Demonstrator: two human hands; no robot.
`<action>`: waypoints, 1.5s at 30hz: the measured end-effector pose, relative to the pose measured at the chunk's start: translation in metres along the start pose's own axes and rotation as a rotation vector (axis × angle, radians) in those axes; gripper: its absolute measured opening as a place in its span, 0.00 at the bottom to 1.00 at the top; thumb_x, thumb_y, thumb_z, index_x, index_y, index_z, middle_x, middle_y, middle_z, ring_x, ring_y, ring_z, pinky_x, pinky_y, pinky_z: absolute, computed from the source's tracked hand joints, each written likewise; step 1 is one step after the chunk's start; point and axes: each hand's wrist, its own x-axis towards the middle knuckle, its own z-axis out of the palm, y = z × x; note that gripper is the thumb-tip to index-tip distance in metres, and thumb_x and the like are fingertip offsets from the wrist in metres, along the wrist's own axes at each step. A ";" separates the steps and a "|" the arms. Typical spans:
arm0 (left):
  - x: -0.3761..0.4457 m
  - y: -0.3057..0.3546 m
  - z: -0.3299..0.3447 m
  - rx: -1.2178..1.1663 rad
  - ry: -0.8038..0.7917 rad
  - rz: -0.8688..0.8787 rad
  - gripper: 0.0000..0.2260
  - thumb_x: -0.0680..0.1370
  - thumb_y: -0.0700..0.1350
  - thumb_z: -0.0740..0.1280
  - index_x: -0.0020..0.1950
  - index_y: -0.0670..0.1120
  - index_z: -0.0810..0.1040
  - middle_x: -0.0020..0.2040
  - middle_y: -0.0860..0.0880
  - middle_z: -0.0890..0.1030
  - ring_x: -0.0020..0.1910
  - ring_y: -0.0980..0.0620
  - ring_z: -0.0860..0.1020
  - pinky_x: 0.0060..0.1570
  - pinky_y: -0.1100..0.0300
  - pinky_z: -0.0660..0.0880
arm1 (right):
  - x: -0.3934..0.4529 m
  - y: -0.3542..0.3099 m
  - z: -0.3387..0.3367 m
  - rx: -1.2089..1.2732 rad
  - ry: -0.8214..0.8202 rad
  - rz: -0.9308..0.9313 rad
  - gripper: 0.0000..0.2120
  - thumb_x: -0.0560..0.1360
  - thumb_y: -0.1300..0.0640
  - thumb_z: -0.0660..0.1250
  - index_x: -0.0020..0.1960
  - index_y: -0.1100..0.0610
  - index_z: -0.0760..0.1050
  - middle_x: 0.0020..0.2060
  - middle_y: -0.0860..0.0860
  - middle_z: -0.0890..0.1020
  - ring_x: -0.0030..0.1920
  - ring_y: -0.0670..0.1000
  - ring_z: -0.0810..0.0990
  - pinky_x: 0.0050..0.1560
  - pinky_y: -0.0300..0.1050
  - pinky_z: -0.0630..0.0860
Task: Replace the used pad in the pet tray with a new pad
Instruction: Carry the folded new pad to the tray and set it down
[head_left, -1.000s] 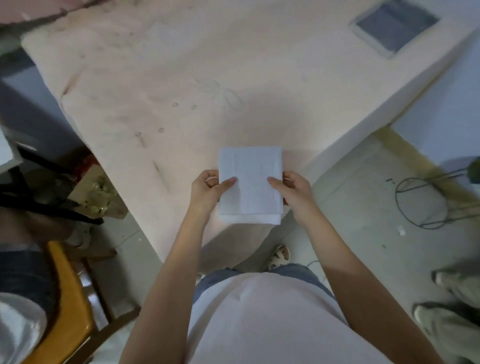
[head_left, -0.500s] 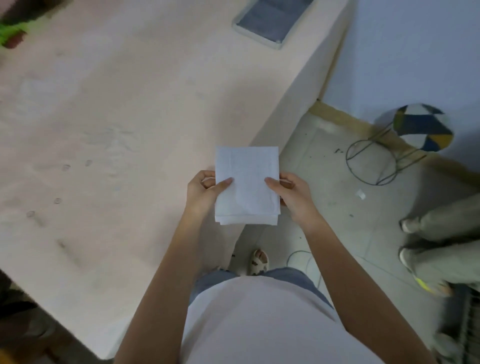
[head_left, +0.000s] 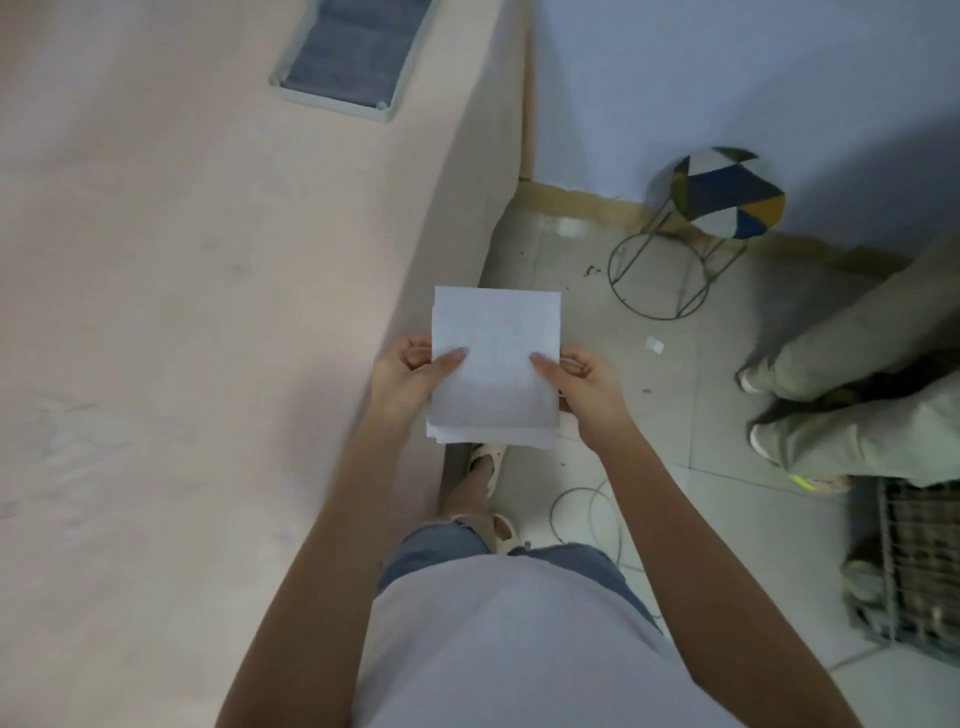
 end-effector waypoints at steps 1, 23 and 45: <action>0.010 0.004 0.006 0.008 -0.007 -0.002 0.12 0.69 0.41 0.77 0.44 0.45 0.74 0.33 0.55 0.82 0.32 0.60 0.81 0.30 0.66 0.75 | 0.009 -0.005 -0.002 0.007 0.015 -0.002 0.13 0.73 0.59 0.72 0.54 0.64 0.77 0.46 0.56 0.84 0.44 0.53 0.83 0.45 0.52 0.80; 0.241 0.106 0.067 0.063 -0.067 0.033 0.15 0.66 0.49 0.78 0.46 0.48 0.77 0.47 0.49 0.84 0.44 0.51 0.83 0.35 0.61 0.77 | 0.219 -0.144 0.021 -0.067 0.019 -0.057 0.04 0.72 0.57 0.72 0.46 0.51 0.79 0.39 0.46 0.86 0.40 0.46 0.85 0.39 0.42 0.82; 0.395 0.211 0.110 -0.155 0.523 0.009 0.12 0.68 0.46 0.77 0.42 0.48 0.75 0.42 0.50 0.83 0.43 0.50 0.82 0.40 0.53 0.80 | 0.483 -0.301 0.094 -0.394 -0.468 -0.039 0.15 0.71 0.53 0.73 0.55 0.57 0.78 0.51 0.52 0.82 0.51 0.53 0.81 0.52 0.51 0.80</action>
